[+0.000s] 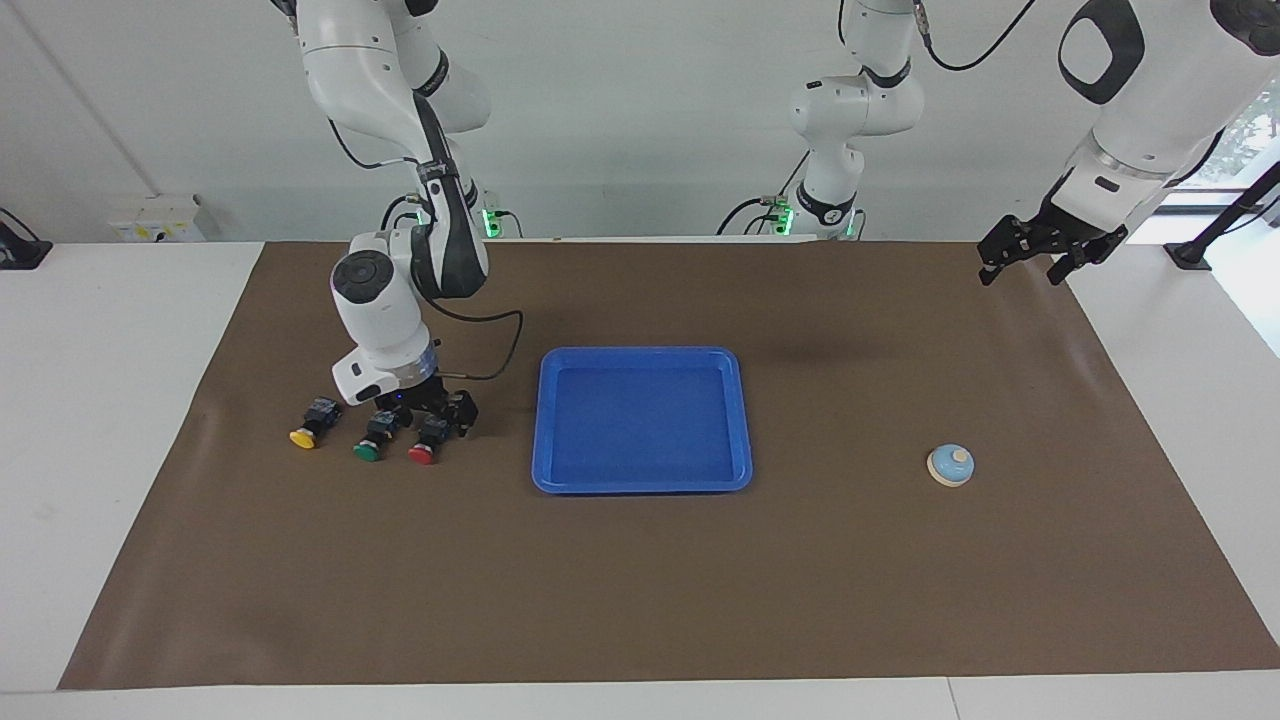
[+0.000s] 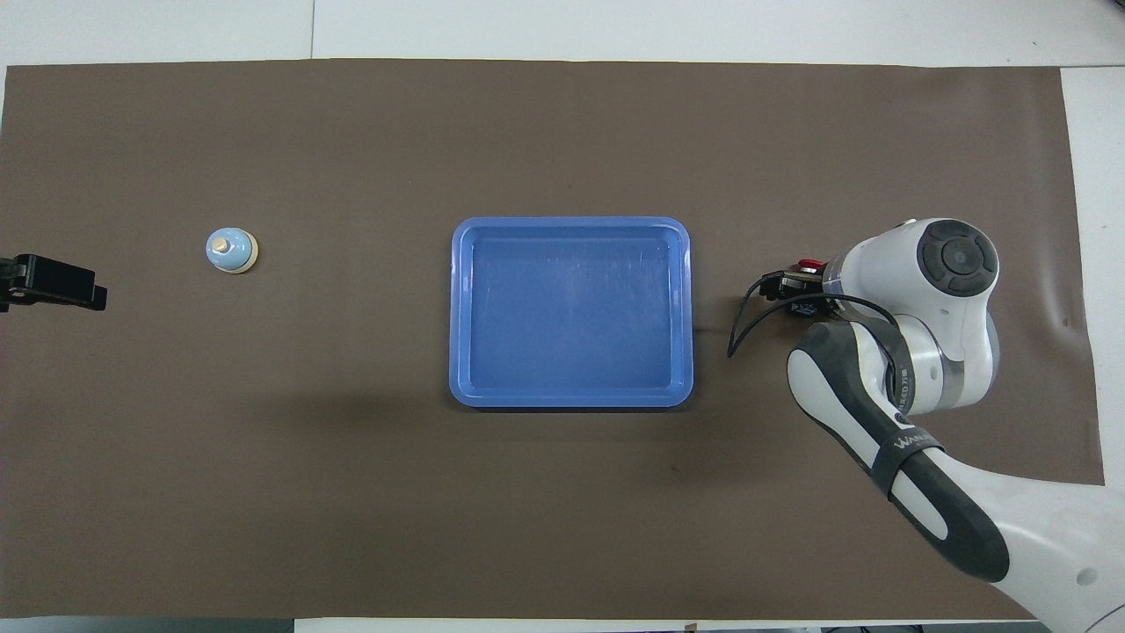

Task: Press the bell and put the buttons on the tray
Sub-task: 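Reach the right gripper to the red-capped button and grasp it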

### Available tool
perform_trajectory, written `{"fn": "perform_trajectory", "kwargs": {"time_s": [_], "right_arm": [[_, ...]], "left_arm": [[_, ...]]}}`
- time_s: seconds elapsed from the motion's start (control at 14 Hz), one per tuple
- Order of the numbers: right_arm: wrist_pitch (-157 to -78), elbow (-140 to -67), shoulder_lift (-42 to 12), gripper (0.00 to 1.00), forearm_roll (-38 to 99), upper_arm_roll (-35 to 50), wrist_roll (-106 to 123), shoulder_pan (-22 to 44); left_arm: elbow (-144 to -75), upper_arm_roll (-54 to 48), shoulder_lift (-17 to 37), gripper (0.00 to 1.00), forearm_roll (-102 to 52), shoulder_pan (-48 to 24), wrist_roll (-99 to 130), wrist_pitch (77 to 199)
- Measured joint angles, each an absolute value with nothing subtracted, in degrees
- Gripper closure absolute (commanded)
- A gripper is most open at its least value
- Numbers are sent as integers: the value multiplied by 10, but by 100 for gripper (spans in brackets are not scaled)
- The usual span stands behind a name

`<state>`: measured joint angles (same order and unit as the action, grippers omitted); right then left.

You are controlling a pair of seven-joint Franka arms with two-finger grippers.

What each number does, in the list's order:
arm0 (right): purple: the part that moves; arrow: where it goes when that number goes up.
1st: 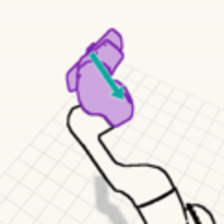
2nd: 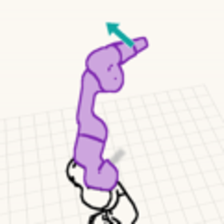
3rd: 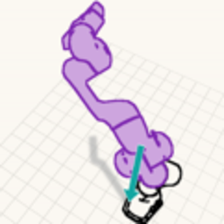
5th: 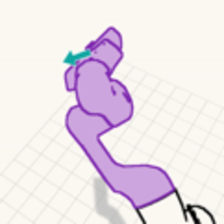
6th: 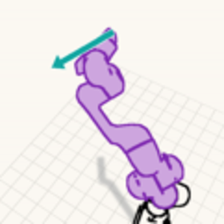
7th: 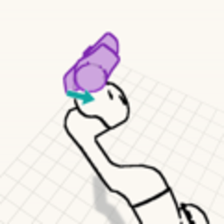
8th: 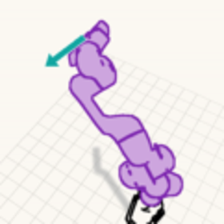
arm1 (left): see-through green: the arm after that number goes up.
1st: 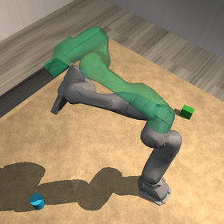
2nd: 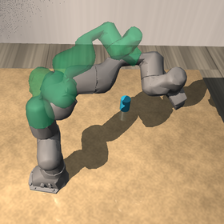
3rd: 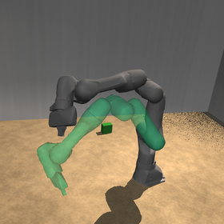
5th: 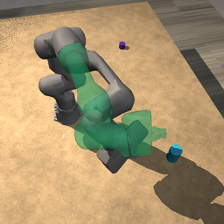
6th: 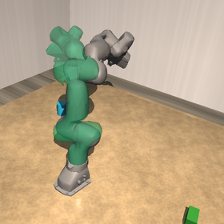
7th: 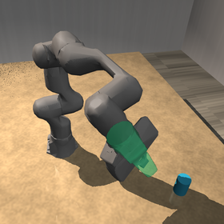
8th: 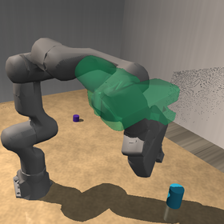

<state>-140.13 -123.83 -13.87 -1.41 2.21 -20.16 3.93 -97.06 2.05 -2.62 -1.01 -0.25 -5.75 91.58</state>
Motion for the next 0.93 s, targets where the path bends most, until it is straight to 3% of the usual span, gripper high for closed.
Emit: {"fn": "perform_trajectory", "kwargs": {"time_s": [0.43, 0.5, 0.64, 0.71, 0.79, 0.93], "right_arm": [[-1412, -1234, -142, 15, -18, 19, -202, 36], [-1413, -1234, -143, 22, -18, 19, -206, 36], [-1413, -1234, -144, 50, -18, 19, -211, 36], [-1413, -1234, -144, 70, -18, 19, -212, 36], [-1413, -1234, -145, 95, -18, 19, -212, 36], [-1413, -1234, -145, 100, -18, 19, -212, 36]], "left_arm": [[-971, 20, -26, 0, -10, -2, -58, 916], [-971, 20, -26, 0, -10, -2, -58, 916], [-971, 20, -26, 0, -10, -2, -58, 916], [-971, 20, -26, 0, -10, -2, -58, 916], [-971, 20, -26, 0, -10, -2, -58, 916], [-971, 20, -26, 0, -10, -2, -58, 916]]}}
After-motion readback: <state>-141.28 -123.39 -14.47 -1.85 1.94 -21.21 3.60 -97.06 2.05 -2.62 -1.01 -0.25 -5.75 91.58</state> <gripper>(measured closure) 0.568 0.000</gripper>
